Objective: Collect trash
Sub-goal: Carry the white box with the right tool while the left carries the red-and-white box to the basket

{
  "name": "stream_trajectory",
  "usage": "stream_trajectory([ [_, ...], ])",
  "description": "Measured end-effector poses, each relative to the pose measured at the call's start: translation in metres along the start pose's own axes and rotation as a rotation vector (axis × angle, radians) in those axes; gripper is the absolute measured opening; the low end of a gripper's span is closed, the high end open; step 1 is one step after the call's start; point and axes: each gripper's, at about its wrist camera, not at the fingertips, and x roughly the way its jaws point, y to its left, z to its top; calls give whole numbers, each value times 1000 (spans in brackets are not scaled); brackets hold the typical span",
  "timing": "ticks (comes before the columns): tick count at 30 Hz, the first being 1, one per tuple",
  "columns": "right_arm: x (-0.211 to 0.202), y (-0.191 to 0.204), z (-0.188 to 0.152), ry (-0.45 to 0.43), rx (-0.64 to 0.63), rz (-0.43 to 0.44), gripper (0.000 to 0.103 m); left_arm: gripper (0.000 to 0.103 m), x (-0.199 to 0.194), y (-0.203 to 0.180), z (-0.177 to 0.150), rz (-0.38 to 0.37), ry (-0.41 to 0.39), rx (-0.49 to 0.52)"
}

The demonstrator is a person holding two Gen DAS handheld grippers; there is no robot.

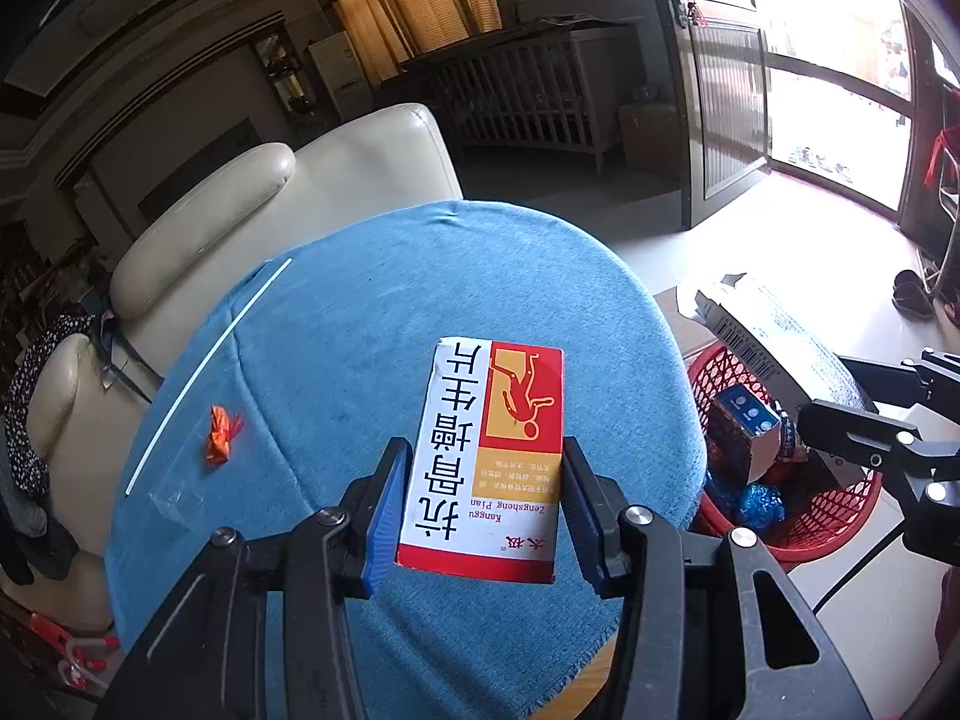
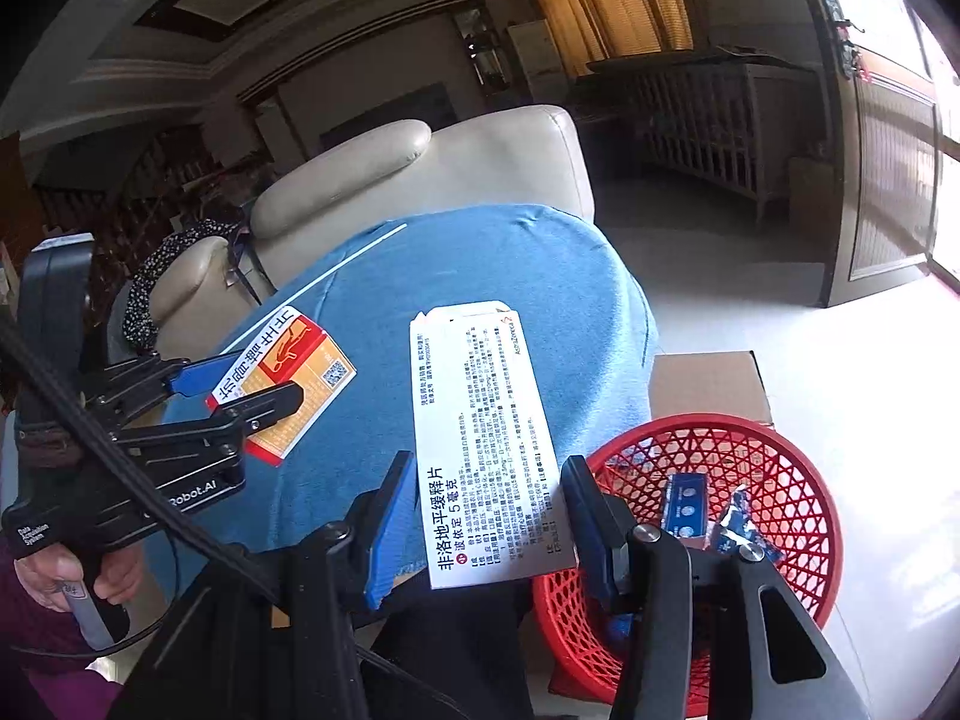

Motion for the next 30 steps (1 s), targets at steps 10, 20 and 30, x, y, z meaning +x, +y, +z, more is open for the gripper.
stream_trajectory([
  [10, -7, -22, -3, -7, 49, -36, 52, 50, -2, -26, 17, -51, -41, 58],
  [20, -23, -57, -7, -33, 127, -78, 52, 51, -3, -57, 32, -101, -64, 103],
  [30, -34, -87, -8, -60, 204, -94, 52, 51, -2, -79, 41, -164, -59, 127],
])
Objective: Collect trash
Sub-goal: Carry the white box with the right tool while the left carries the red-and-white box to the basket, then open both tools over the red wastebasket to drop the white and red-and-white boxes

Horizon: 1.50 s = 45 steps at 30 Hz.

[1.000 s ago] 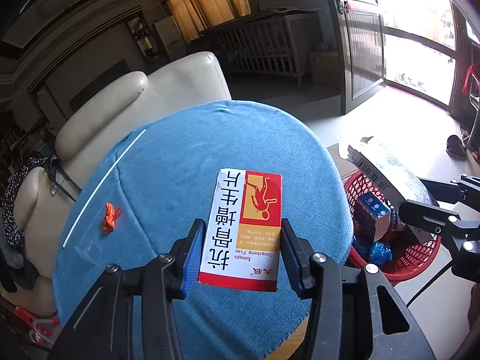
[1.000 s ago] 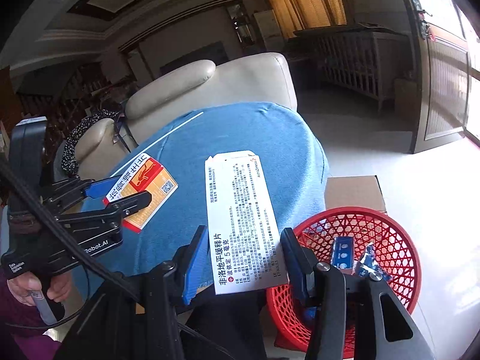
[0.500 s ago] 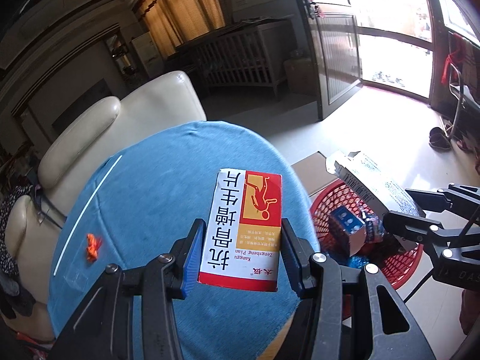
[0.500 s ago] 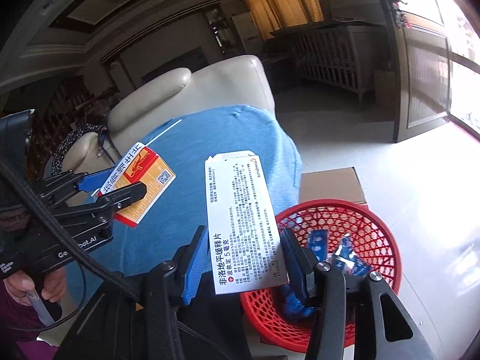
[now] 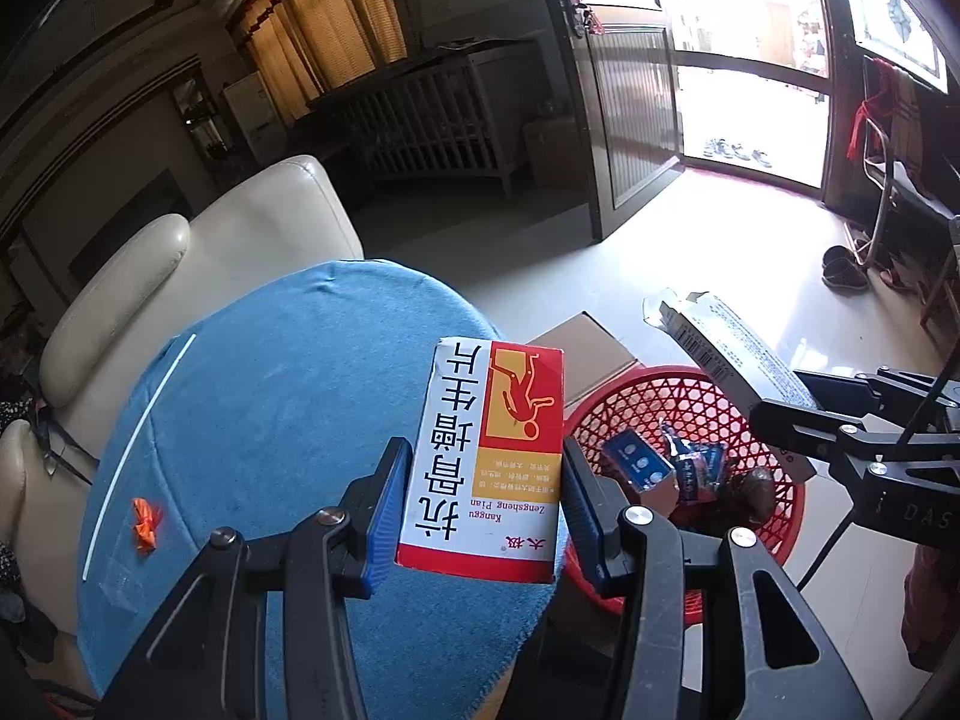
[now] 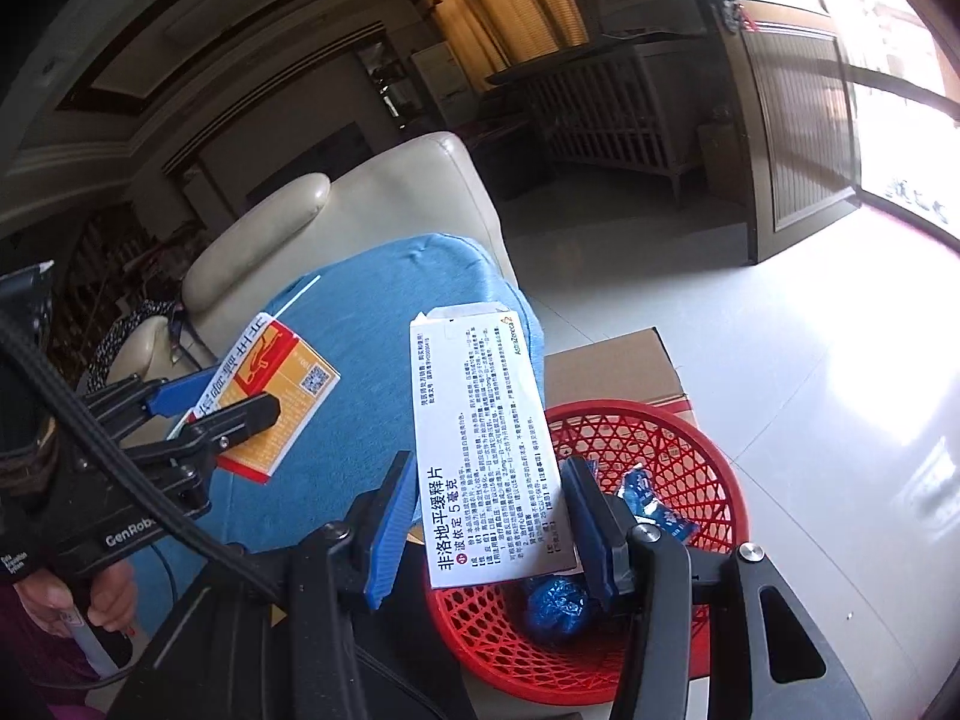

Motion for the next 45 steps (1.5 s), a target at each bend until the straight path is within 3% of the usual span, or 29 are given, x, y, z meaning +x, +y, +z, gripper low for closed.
stream_trajectory([
  [13, 0, -21, -4, 10, 64, -9, 52, 51, 6, -19, 3, -56, 15, 21],
  [45, 6, -25, -6, 50, 98, -54, 52, 51, 36, -22, -2, -22, 73, -27],
])
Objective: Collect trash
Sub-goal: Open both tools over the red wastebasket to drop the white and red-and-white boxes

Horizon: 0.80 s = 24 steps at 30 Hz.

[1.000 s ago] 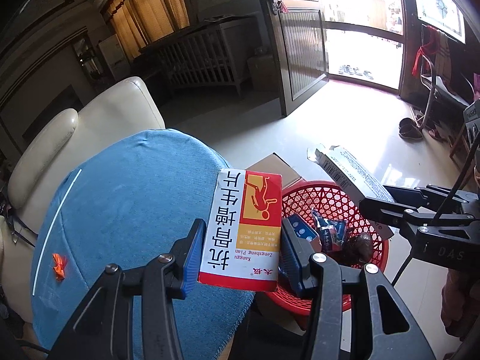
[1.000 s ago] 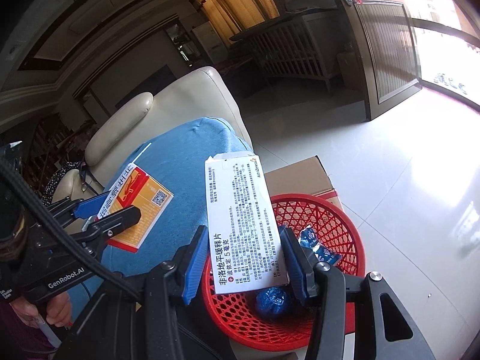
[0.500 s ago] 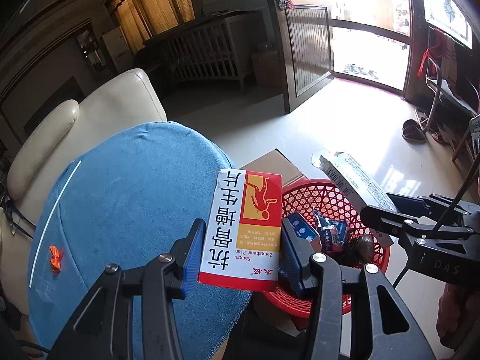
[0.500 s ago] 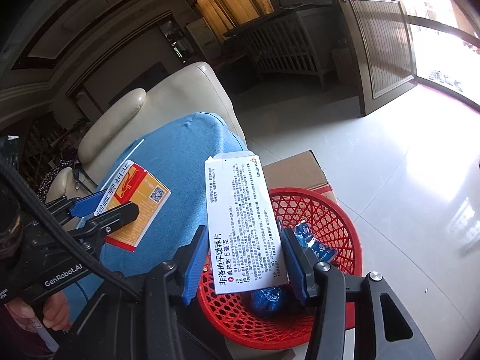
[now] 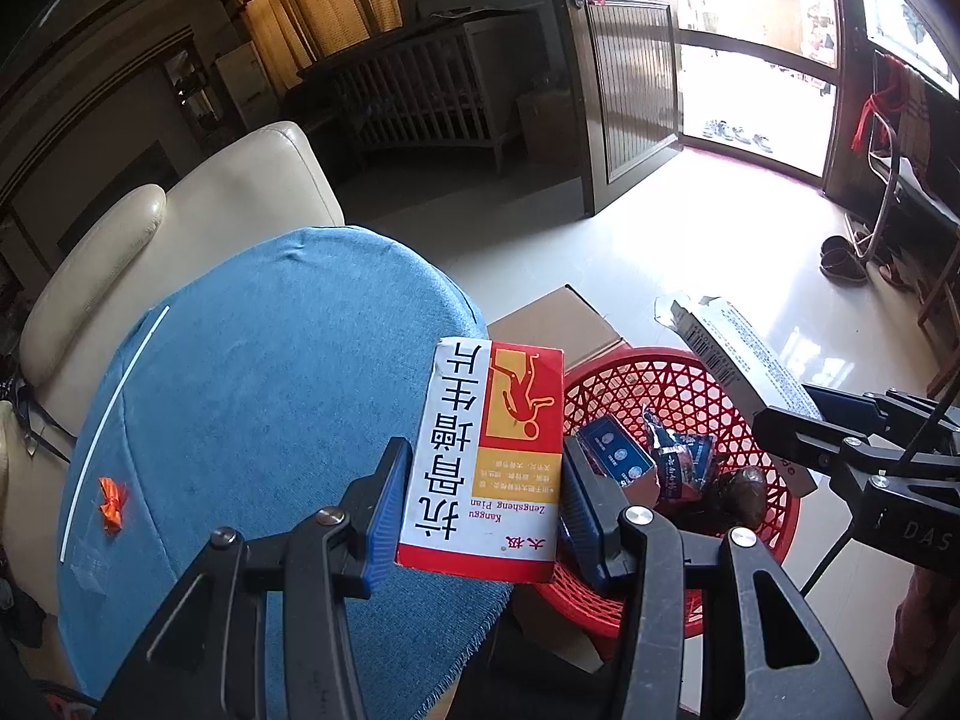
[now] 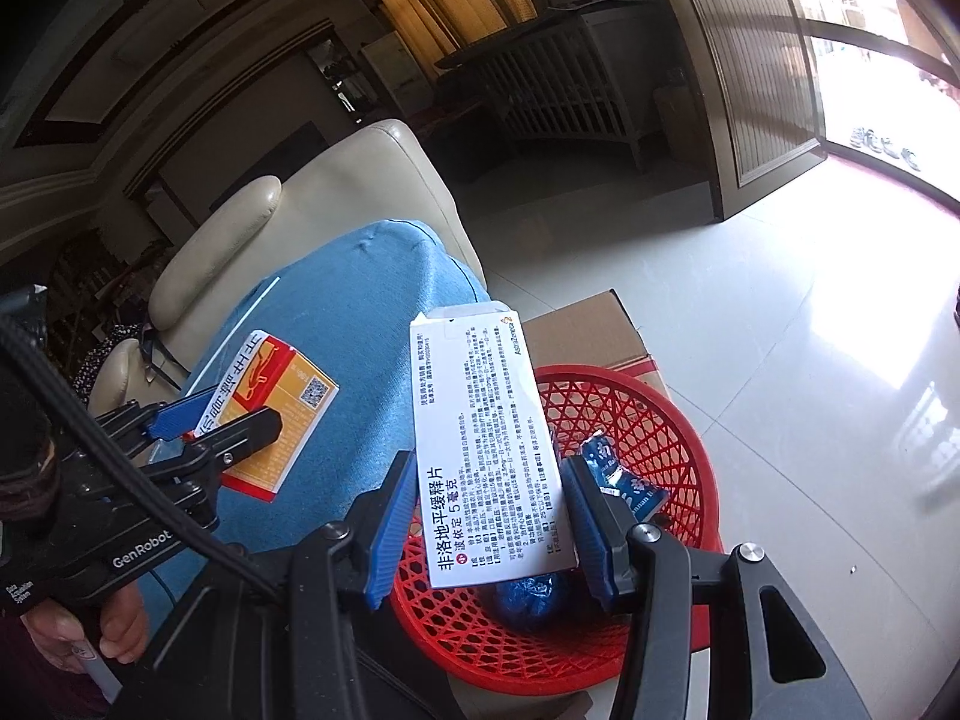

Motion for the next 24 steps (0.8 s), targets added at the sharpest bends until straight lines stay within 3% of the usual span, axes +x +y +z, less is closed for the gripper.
stream_trajectory([
  [24, 10, -5, 1, 39, 45, -7, 52, 51, 15, -3, -7, -36, 61, 1],
])
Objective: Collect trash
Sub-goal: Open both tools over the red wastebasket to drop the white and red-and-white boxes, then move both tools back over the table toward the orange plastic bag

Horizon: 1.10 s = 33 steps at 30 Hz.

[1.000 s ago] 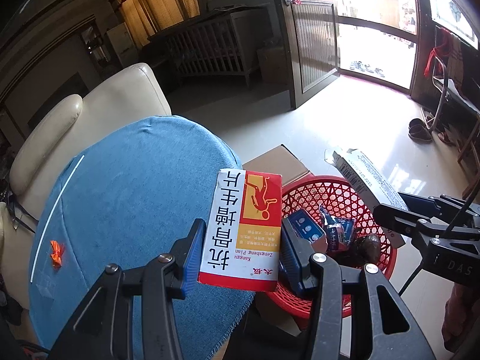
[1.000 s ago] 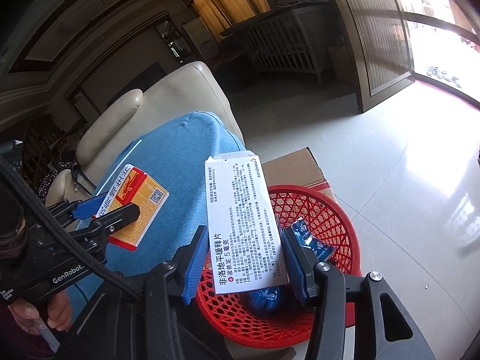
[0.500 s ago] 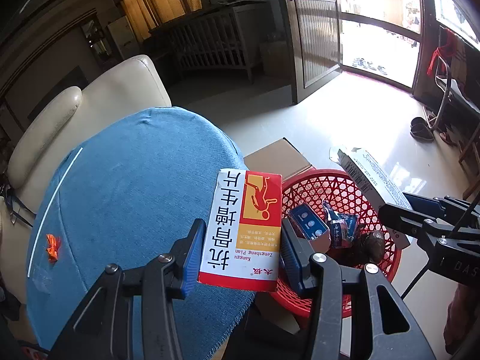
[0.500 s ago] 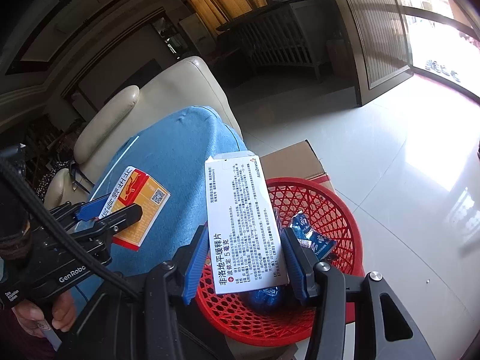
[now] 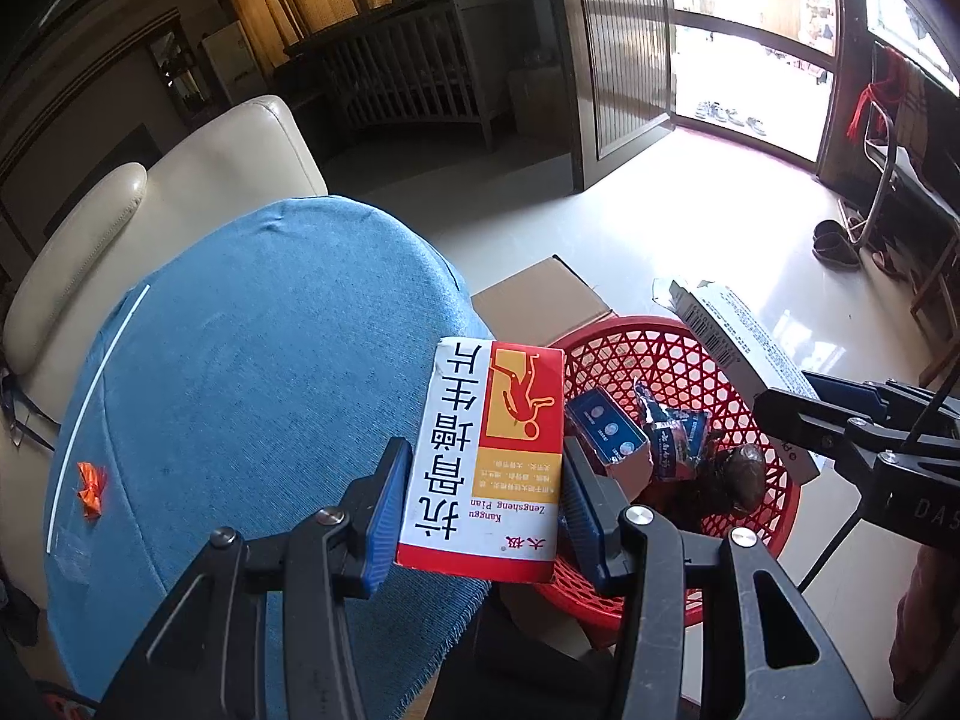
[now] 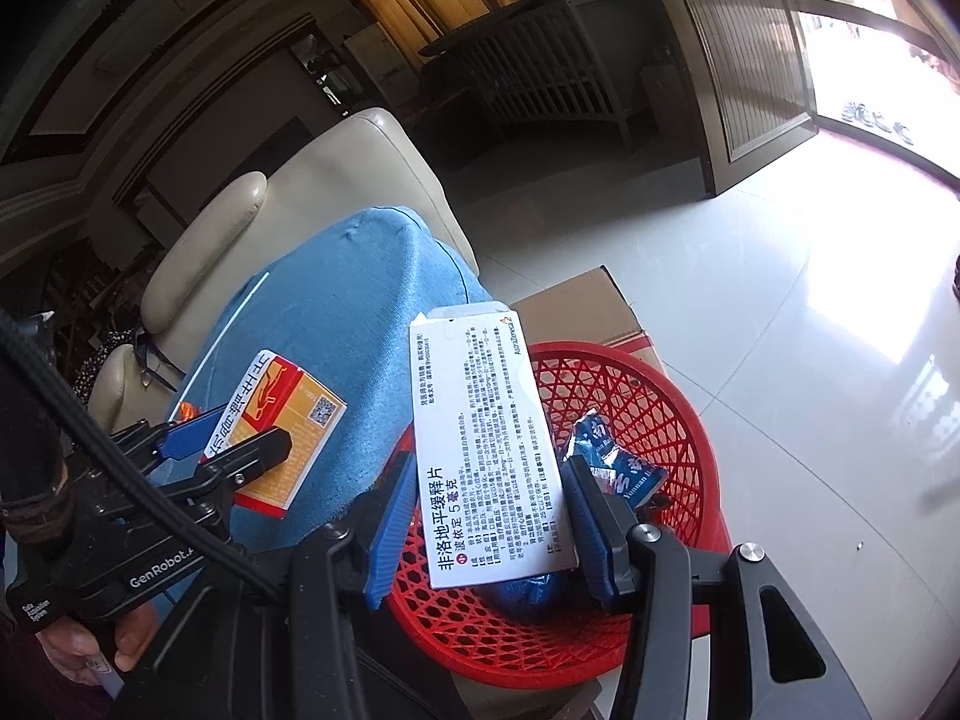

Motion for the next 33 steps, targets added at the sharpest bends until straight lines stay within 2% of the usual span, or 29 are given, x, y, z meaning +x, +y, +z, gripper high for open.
stream_trajectory([
  [15, 12, -6, -1, 43, 37, -20, 52, 51, 9, -1, -6, -46, 38, -8],
  [33, 10, -9, 1, 47, 46, -25, 53, 51, 1, 6, -7, -73, 22, -12],
])
